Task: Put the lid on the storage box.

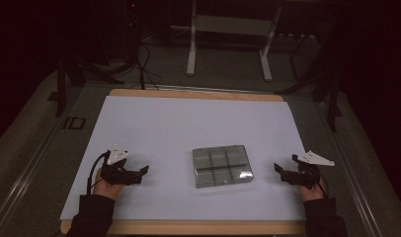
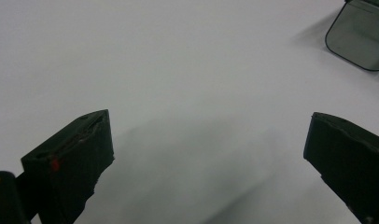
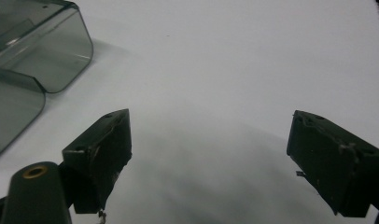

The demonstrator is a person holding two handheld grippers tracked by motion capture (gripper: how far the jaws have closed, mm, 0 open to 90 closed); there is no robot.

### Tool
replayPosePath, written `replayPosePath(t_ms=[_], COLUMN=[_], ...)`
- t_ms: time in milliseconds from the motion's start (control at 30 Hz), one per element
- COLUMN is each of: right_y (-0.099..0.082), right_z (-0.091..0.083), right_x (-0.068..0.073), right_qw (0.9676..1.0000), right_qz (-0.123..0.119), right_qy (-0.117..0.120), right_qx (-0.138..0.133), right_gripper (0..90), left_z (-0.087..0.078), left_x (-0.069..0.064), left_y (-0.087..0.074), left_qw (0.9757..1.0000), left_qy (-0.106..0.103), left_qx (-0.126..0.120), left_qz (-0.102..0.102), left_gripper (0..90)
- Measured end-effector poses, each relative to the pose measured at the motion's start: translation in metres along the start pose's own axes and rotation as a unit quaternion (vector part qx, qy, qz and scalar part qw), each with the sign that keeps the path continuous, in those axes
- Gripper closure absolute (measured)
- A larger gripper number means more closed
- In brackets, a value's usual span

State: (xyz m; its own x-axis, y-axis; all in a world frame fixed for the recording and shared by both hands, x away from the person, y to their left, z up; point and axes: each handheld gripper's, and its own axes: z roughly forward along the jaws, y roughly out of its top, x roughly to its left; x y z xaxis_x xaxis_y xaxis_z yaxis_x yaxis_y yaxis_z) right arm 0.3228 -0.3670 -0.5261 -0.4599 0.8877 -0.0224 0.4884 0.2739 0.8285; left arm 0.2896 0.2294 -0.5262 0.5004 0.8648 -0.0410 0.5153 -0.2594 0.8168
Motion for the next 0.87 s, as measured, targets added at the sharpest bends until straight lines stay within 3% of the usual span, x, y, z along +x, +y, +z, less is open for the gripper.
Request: replayPosePath(t_ms=[233,500,633,867], right_y=[-0.006,-0.01,-0.01,-0.011], right_z=[-0.005,-0.006,-0.007,-0.007], right_x=[-0.001,-0.001,0.001,-0.001], right_qw=[1.0,0.9998,0.9995,0.9995], right_qz=[0.004,0.007,0.002,0.009], right_qy=[-0.006,-0.019,-0.03,-0.027], right_qx=[0.0,-0.005,-0.011,-0.013], right_gripper=[13.9,14.2,14.4,14.5], left_z=[-0.01,-0.012,-0.014,-0.014], left_x=[0.003,0.004,0.005,0.007], left_y=[-0.012,-0.023,-0.025,-0.025], left_qw=[0.9998,0.999,0.9983,0.9982], left_qy=[0.02,0.032,0.036,0.03], left_qx=[-0.008,-0.028,-0.04,-0.041], left_qz=[0.0,-0.015,-0.021,-0.031], left_gripper=[2.1,2.1,2.1,2.1])
